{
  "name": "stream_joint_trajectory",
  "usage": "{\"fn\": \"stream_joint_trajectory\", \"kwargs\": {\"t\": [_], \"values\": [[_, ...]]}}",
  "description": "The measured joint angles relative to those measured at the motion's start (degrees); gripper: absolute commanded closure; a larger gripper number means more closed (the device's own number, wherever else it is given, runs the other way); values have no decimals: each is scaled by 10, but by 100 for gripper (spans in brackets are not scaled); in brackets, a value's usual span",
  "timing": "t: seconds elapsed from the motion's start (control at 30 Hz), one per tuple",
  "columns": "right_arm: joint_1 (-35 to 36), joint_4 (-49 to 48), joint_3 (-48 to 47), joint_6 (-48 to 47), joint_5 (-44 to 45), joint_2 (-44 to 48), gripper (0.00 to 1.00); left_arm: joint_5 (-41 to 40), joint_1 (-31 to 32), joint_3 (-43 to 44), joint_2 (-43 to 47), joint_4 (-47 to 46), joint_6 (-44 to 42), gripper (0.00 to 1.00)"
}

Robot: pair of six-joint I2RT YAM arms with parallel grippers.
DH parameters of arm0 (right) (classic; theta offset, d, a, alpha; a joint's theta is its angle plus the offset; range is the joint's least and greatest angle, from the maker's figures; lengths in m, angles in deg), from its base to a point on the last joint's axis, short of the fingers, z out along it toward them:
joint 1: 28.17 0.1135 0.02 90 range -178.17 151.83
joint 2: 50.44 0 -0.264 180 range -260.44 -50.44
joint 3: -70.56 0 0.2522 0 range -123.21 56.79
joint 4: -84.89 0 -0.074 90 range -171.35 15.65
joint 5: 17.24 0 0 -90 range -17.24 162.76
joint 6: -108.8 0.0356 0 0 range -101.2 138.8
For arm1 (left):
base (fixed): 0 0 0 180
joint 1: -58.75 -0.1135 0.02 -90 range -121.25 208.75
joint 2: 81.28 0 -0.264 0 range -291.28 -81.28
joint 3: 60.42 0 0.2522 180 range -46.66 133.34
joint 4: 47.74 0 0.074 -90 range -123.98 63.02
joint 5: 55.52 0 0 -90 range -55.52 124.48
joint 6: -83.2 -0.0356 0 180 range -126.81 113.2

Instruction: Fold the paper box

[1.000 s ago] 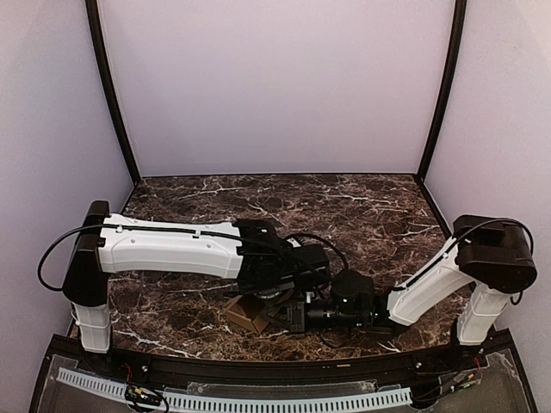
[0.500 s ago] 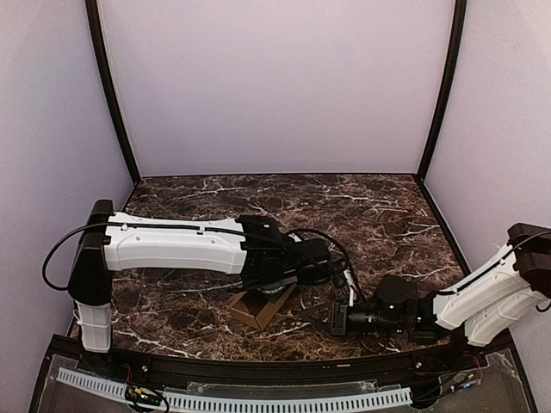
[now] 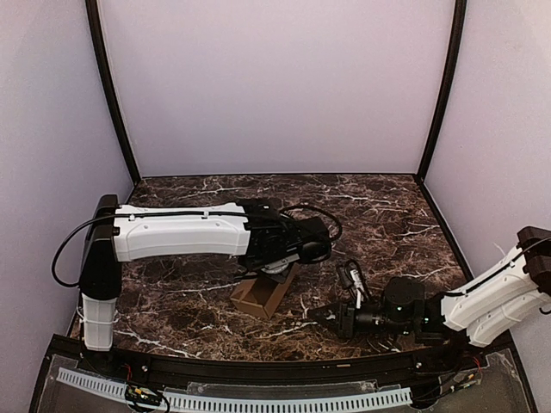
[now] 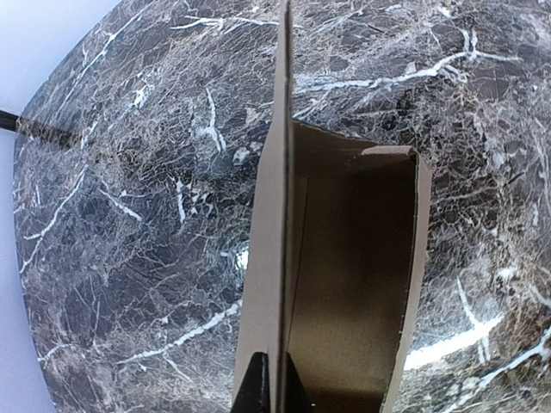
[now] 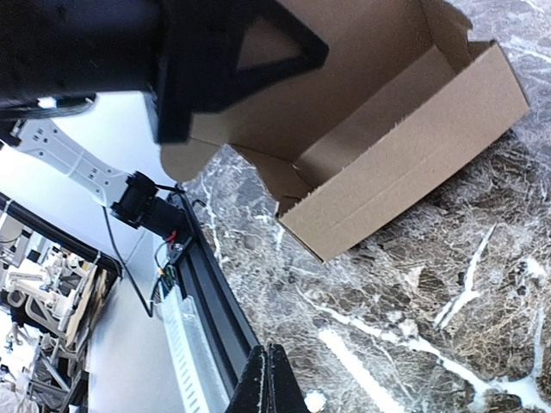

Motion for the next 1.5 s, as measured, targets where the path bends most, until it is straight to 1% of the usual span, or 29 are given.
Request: {"fn": "stream_joint_trajectory", "kwargs": {"t": [0.23, 0.5, 0.67, 0.9, 0.97, 1.07, 1.5], "values": [[-5, -53, -31, -4, -13, -96, 100, 27, -6, 19, -14, -10, 61, 99], [-36, -121, -74, -7, -72, -165, 100, 43, -7, 21, -21, -15, 70, 99], [-46, -200, -96, 9, -120, -241, 100, 48, -8, 28, -24, -9, 74, 99], [-62, -338, -111, 68, -195, -377, 100, 60, -8, 33, -25, -2, 76, 99], [-64, -366, -116, 82, -207, -398, 100, 62, -8, 33, -26, 0, 76, 99], [-66, -382, -124, 95, -218, -409, 100, 64, -9, 36, -26, 3, 76, 99], [-84, -386, -185, 116, -246, -453, 100, 75, -8, 45, -29, 10, 74, 99]]}}
